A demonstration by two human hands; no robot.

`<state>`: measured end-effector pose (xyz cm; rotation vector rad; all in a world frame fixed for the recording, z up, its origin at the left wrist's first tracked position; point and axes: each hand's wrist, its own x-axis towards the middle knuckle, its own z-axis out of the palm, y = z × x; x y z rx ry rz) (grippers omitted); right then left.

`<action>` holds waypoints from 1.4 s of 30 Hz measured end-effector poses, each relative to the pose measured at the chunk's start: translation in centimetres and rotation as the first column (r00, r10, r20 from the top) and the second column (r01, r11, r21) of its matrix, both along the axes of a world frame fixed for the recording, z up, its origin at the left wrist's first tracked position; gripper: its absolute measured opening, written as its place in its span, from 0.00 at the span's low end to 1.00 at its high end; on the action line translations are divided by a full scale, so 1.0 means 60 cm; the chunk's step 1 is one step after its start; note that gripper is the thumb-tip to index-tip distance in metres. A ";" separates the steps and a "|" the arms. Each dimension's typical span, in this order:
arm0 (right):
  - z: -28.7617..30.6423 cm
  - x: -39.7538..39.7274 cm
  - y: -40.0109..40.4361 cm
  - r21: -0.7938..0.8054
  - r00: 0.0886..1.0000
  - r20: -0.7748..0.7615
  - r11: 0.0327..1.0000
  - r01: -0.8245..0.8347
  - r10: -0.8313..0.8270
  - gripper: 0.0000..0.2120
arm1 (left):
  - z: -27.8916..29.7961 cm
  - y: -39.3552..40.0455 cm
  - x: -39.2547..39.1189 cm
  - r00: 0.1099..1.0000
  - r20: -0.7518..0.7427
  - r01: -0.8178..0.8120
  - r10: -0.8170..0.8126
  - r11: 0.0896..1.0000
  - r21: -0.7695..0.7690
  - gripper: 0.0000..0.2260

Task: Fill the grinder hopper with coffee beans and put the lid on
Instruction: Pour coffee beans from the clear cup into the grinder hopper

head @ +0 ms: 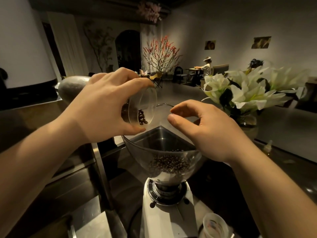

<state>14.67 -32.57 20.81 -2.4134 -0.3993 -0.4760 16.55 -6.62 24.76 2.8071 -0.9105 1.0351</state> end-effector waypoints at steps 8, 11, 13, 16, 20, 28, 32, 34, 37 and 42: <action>-0.002 0.004 0.000 -0.003 1.000 0.001 1.000 -0.005 0.005 0.24 | -0.007 -0.001 -0.006 1.000 -0.020 0.022 -0.023 0.997 -0.073 0.42; -0.002 0.005 -0.001 0.000 1.000 0.007 1.000 -0.008 0.008 0.24 | -0.005 -0.001 -0.008 0.999 -0.025 0.027 -0.029 0.996 -0.081 0.42; -0.002 0.005 0.000 0.007 1.000 0.009 1.000 -0.008 0.008 0.26 | -0.003 -0.002 -0.009 1.000 -0.021 0.021 -0.023 0.998 -0.064 0.42; -0.001 0.005 0.000 0.011 1.000 0.008 1.000 -0.008 0.008 0.26 | -0.003 -0.005 -0.010 1.000 -0.019 0.018 -0.018 0.999 -0.044 0.42; -0.001 0.005 0.001 0.007 1.000 0.007 1.000 -0.009 0.009 0.27 | 0.000 -0.006 -0.009 0.999 -0.034 0.011 -0.011 1.000 -0.017 0.43; -0.003 0.007 0.000 0.015 1.000 0.014 1.000 -0.014 0.013 0.27 | 0.000 -0.015 -0.004 0.999 -0.026 0.041 -0.041 0.999 0.001 0.41; -0.003 0.008 -0.001 0.020 1.000 0.014 1.000 -0.017 0.017 0.26 | -0.003 -0.014 -0.006 0.999 -0.013 0.049 -0.050 0.998 -0.032 0.41; -0.002 0.008 -0.002 0.017 1.000 0.015 1.000 -0.018 0.018 0.26 | -0.004 -0.014 -0.008 0.999 -0.014 0.048 -0.049 0.998 -0.049 0.42; -0.004 0.008 -0.001 0.015 1.000 0.012 1.000 -0.017 0.017 0.26 | -0.003 -0.016 -0.010 0.999 -0.017 0.042 -0.043 0.998 -0.047 0.42; -0.004 0.008 0.000 0.026 0.999 0.027 0.999 -0.018 0.018 0.25 | 0.000 -0.015 -0.012 0.998 -0.032 0.044 -0.045 0.998 -0.033 0.41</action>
